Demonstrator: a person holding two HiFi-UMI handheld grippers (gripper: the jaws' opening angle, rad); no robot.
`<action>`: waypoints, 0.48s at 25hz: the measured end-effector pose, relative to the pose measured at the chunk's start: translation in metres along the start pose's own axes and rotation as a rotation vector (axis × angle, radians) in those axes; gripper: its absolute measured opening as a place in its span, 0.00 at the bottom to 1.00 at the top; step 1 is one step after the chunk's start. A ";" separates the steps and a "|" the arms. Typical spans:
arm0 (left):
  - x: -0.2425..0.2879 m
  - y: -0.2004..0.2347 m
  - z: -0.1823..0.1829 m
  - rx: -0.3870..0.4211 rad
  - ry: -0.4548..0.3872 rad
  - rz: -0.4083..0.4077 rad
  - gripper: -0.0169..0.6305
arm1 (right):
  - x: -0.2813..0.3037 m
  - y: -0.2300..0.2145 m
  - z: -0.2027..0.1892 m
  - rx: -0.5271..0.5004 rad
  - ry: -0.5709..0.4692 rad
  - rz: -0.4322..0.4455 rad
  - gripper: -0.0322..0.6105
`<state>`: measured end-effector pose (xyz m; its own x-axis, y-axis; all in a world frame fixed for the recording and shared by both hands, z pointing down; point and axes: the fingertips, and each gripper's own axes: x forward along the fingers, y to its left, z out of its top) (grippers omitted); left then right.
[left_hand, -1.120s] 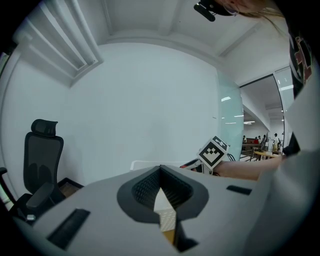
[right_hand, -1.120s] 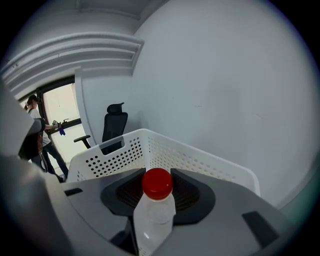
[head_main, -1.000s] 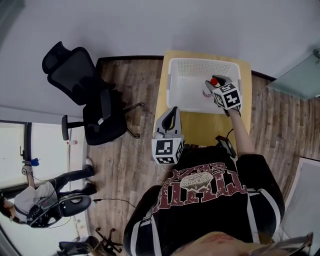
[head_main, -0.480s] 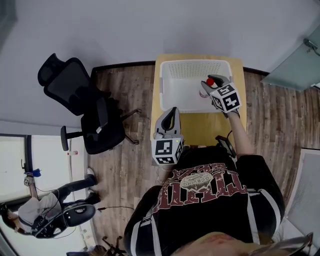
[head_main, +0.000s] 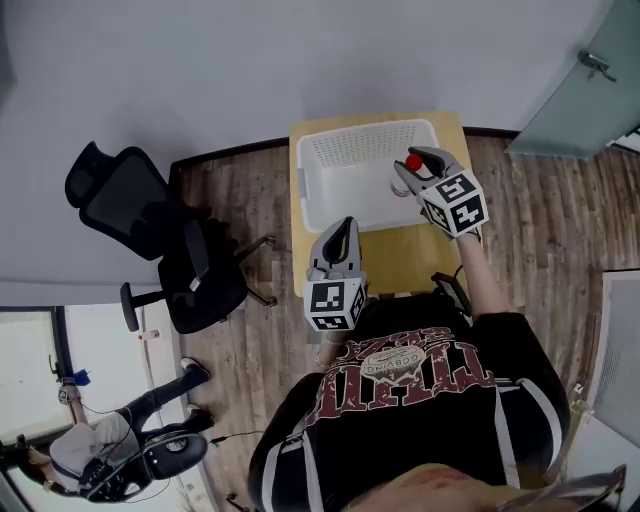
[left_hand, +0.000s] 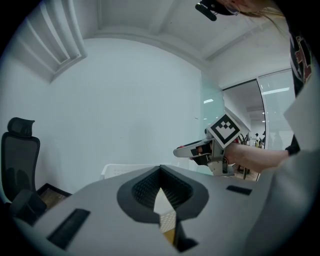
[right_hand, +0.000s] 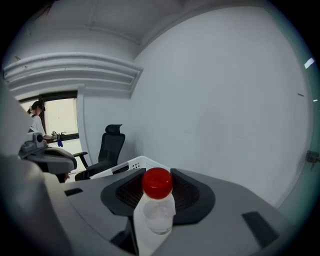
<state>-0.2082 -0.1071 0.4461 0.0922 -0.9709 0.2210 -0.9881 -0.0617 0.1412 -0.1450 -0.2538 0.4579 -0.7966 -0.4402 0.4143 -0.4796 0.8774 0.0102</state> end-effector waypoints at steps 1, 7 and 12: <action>0.001 -0.004 0.000 0.002 0.001 -0.007 0.07 | -0.006 -0.001 0.005 0.000 -0.015 -0.002 0.31; 0.012 -0.027 -0.001 0.014 0.004 -0.067 0.07 | -0.041 -0.010 0.027 -0.017 -0.078 -0.034 0.31; 0.026 -0.029 -0.004 0.017 0.015 -0.110 0.07 | -0.048 -0.018 0.034 -0.020 -0.094 -0.066 0.31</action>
<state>-0.1769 -0.1298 0.4513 0.2021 -0.9544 0.2196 -0.9737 -0.1719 0.1493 -0.1107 -0.2551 0.4070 -0.7949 -0.5124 0.3251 -0.5255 0.8491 0.0533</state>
